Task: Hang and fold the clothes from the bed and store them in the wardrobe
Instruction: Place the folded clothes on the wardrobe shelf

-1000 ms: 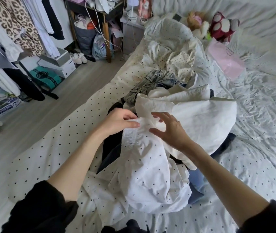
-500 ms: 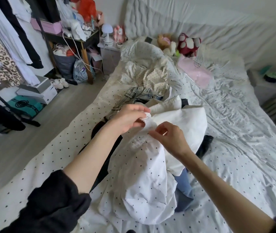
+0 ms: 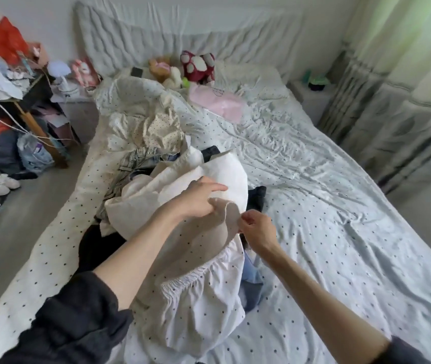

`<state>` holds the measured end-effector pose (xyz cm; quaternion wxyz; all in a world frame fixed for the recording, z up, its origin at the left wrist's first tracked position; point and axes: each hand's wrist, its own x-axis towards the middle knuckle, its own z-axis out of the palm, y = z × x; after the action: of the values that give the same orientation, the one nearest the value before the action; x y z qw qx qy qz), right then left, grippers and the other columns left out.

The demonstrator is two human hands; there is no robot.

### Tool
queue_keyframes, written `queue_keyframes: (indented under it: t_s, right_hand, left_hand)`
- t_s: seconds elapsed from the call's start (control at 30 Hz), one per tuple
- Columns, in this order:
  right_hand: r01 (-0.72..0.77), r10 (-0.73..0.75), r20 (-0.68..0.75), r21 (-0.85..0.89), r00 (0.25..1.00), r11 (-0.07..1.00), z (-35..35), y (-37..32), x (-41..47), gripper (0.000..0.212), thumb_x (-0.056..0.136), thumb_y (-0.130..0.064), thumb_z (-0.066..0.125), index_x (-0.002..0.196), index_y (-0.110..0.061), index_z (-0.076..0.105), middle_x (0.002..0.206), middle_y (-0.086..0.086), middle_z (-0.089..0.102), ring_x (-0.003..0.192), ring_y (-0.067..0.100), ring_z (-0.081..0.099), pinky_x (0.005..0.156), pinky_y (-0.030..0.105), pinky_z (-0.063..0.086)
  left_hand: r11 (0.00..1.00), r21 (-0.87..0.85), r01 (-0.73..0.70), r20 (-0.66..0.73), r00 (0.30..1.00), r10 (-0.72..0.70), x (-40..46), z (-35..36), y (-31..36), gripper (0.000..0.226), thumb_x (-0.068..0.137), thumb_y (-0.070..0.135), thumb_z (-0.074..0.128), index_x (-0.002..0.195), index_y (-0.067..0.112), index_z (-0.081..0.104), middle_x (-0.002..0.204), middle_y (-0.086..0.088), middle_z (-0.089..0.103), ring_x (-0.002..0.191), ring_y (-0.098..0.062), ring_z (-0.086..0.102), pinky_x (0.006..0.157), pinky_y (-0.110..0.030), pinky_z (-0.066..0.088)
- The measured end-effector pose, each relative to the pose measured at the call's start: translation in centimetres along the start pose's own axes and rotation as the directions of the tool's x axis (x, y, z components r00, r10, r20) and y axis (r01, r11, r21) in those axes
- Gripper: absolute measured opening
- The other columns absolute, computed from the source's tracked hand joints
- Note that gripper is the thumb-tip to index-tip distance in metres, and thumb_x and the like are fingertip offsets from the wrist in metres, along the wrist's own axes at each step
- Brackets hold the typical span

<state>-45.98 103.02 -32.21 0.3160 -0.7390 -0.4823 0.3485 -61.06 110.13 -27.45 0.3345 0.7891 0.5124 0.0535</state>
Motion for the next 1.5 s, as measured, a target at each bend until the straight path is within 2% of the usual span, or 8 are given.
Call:
queue_keyframes:
  t_s: [0.2,0.33,0.63,0.83,1.0,1.17,1.27,1.5]
  right_hand:
    - [0.044,-0.044,-0.031,-0.012,0.999,0.999,-1.8,1.3,0.0,0.011,0.091,-0.012,0.051,0.089,-0.010,0.062,0.082,0.003,0.064,0.082,0.022,0.061,0.068,0.029,0.045]
    - [0.063,-0.073,-0.082,-0.112,0.994,0.992,-1.6,2.2,-0.1,0.011,0.092,-0.019,0.050,0.087,-0.010,0.055,0.078,0.002,0.061,0.073,0.021,0.056,0.063,0.035,0.046]
    - [-0.133,0.171,0.090,-0.330,0.981,0.935,-4.0,7.5,0.1,0.012,0.086,-0.013,0.054,0.090,-0.017,0.065,0.094,0.004,0.069,0.086,0.022,0.062,0.072,0.030,0.049]
    - [-0.234,0.136,0.390,0.216,0.911,0.948,-4.0,10.5,-1.3,0.042,0.087,-0.029,0.066,0.124,-0.019,0.049,0.106,-0.004,0.064,0.089,0.005,0.064,0.067,0.010,0.049]
    - [-0.166,0.009,0.596,0.209,0.803,0.964,-3.9,12.2,-2.0,0.066,0.075,-0.029,0.078,0.130,-0.030,0.041,0.118,-0.017,0.060,0.106,-0.001,0.059,0.083,0.012,0.046]
    - [0.000,0.059,0.326,-0.180,0.944,0.984,-3.6,13.2,-2.1,0.029,0.082,-0.020,0.067,0.108,-0.013,0.056,0.098,-0.002,0.064,0.093,0.019,0.059,0.071,0.027,0.044]
    - [-0.027,0.030,0.162,-0.021,0.986,0.999,-6.6,13.6,-1.4,0.021,0.084,-0.021,0.066,0.069,-0.012,0.053,0.063,-0.004,0.055,0.062,0.012,0.050,0.052,0.021,0.034]
    - [-0.080,0.199,-0.205,0.476,0.958,0.876,-20.2,15.0,2.4,0.011,0.079,-0.006,0.066,0.072,-0.014,0.069,0.074,0.008,0.064,0.072,0.019,0.057,0.066,0.031,0.043]
  left_hand:
    - [0.993,-0.105,-0.048,-0.080,0.996,0.040,0.2,3.3,-0.6,0.016,0.082,0.008,0.061,0.090,0.017,0.072,0.093,-0.002,0.070,0.096,-0.021,0.062,0.081,-0.036,0.048]
    - [0.979,-0.159,-0.130,-0.214,0.972,0.095,0.5,2.5,1.0,0.023,0.073,0.032,0.077,0.067,0.015,0.063,0.057,-0.001,0.052,0.055,-0.009,0.044,0.054,-0.024,0.027]
    - [0.964,-0.197,-0.178,-0.476,0.877,0.065,1.2,0.7,1.3,0.035,0.077,0.031,0.073,0.093,0.000,0.068,0.060,-0.011,0.052,0.054,-0.016,0.036,0.049,-0.022,0.026]
    - [0.958,-0.224,-0.178,-0.531,0.847,0.033,1.7,0.7,1.4,0.031,0.079,0.026,0.073,0.098,0.001,0.069,0.053,0.008,0.039,0.049,-0.009,0.031,0.046,-0.016,0.027]
    - [0.962,-0.256,-0.095,-0.537,0.841,-0.060,1.7,1.1,1.5,0.021,0.081,0.025,0.072,0.066,0.014,0.062,0.050,0.009,0.043,0.047,-0.007,0.035,0.046,-0.017,0.025]
    - [0.959,-0.277,-0.061,-0.496,0.864,-0.088,2.3,1.9,2.9,0.029,0.082,0.027,0.071,0.063,0.010,0.059,0.052,0.001,0.043,0.049,-0.012,0.033,0.048,-0.022,0.024]
    - [0.963,-0.261,-0.065,-0.491,0.868,-0.074,3.6,1.8,3.9,0.039,0.084,0.027,0.068,0.055,0.018,0.043,0.052,0.003,0.031,0.050,-0.014,0.028,0.047,-0.023,0.021]
    - [0.991,-0.123,-0.048,-0.418,0.908,-0.008,8.4,3.2,9.3,0.031,0.089,0.028,0.063,0.102,0.000,0.061,0.088,-0.014,0.055,0.077,-0.022,0.046,0.064,-0.031,0.028]
